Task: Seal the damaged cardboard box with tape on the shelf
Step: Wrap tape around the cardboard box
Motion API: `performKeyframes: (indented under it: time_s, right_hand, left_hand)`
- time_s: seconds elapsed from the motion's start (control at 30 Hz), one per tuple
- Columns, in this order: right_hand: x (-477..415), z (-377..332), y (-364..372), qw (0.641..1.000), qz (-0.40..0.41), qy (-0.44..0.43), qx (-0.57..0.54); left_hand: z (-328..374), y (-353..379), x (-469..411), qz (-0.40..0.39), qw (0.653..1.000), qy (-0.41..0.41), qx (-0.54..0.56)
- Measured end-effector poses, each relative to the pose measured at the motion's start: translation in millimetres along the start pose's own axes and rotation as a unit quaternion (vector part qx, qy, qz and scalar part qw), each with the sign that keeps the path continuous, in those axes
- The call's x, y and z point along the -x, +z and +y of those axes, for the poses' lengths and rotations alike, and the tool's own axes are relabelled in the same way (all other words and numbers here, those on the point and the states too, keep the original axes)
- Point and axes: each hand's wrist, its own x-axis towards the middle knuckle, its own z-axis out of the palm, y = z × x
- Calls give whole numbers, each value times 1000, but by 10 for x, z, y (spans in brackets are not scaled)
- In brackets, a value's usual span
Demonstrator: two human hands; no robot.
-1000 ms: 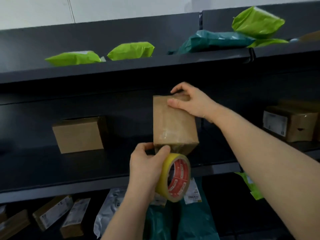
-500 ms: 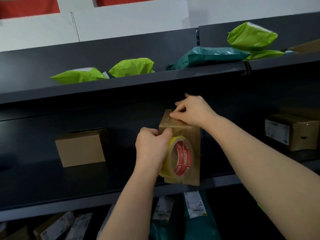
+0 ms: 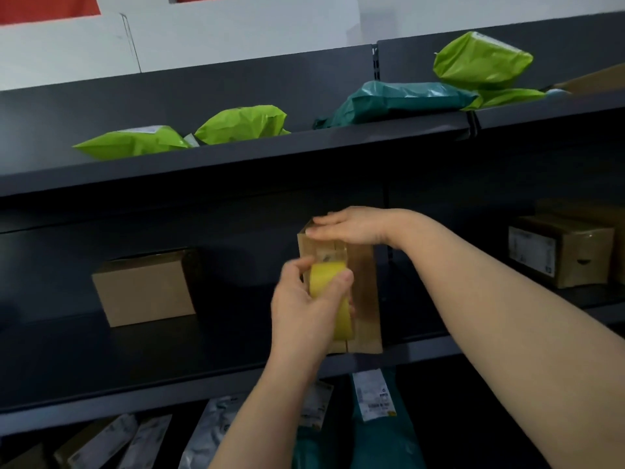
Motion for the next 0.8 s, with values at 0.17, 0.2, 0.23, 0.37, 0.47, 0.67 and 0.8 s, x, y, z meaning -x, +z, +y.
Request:
performKeyframes:
  time_s: [0.17,0.2,0.23,0.37,0.47,0.67,0.8]
  right_hand:
    - [-18,123,83,999,44,-8,-19]
    - [-13,141,85,999,50,-6,-16]
    - [-7,149,75,999,50,-4,-16]
    - [60,266,49,997,50,-30,-44]
    - [101,291,56,996,51,-58,-48]
    - [92,215,33,996,68,-14,62]
    - [154,80,17,998,47,6,40]
  left_hand:
    - [-500,161,226,9,989,-138,55]
    - [-515,207,254,7,989,-129,74]
    - [-520,232,273,-2,990,-115,86]
    - [-608,285,417,17,995,-71,65]
    - [-659,248,413,50,995,-81,-13]
    - [-470,387,716,120,983,-1,-138]
    - [-602,352,741,99,986,-35,-128]
